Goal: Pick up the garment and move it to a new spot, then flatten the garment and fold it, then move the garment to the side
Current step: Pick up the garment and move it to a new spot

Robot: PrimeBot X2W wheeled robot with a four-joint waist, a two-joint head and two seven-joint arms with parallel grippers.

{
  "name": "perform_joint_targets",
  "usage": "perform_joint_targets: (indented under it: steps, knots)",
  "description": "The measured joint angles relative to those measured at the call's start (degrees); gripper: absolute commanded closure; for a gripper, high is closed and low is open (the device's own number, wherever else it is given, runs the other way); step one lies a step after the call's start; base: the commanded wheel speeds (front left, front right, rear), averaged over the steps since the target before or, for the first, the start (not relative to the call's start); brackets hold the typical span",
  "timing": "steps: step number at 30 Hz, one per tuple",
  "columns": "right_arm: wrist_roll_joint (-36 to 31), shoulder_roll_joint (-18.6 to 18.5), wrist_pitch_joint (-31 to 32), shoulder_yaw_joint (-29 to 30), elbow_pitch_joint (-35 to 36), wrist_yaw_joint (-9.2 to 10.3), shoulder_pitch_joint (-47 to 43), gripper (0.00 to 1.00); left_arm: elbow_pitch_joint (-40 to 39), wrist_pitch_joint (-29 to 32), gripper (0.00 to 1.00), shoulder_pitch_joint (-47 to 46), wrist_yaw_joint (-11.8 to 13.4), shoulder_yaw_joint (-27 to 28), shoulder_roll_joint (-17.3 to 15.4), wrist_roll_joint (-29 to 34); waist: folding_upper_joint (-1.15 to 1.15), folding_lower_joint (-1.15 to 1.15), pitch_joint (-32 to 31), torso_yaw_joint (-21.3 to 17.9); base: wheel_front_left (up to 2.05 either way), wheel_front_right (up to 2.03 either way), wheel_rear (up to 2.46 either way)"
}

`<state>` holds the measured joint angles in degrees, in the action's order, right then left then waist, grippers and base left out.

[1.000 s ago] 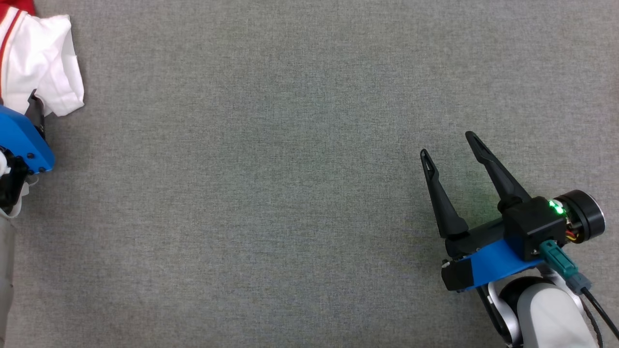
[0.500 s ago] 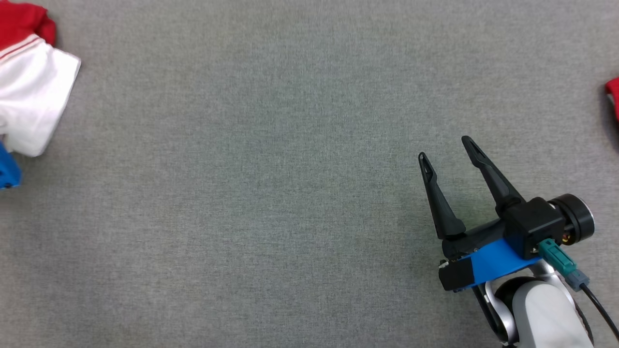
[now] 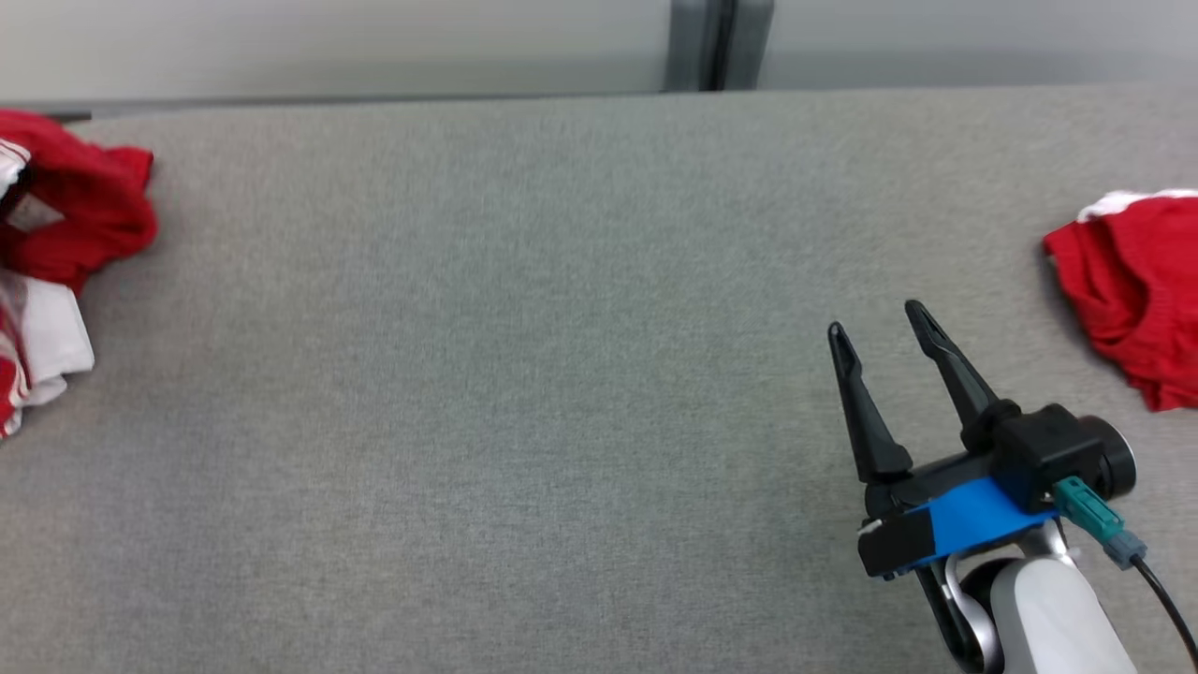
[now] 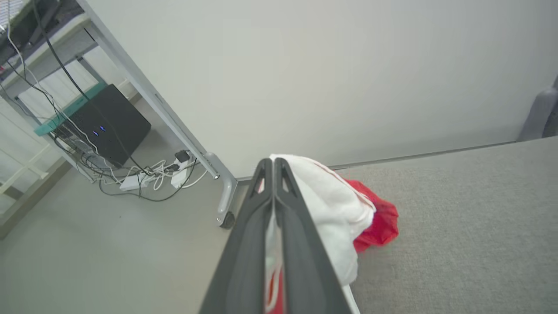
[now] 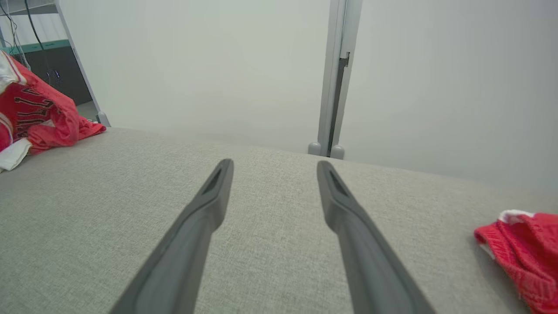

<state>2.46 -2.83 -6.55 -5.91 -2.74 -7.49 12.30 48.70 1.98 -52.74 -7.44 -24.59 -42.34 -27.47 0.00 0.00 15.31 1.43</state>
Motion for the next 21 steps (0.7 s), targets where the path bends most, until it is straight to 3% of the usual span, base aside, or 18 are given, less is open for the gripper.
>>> perform_joint_targets:
  steps: [9,13,21]
  knots:
    - [2.5,0.0,-3.2,2.7,-4.7,0.0,-2.8,0.0,-15.5,0.5,1.0,-5.2,0.0,-8.9,-1.8,1.9,0.0,0.0,-7.6,-3.1,0.0,0.0,0.0]
    - [3.2,0.0,-4.1,3.8,-6.1,0.0,-3.8,0.0,-23.8,1.8,1.0,-8.5,0.0,-11.6,-0.2,1.8,0.0,-0.01,-10.3,-4.9,0.0,0.0,0.0]
    - [3.8,0.0,-5.1,5.2,-7.1,0.0,-4.6,0.0,-36.3,4.0,1.0,-13.5,0.9,-10.9,4.6,-1.0,0.0,-0.01,-12.0,-8.7,0.0,0.0,0.0]
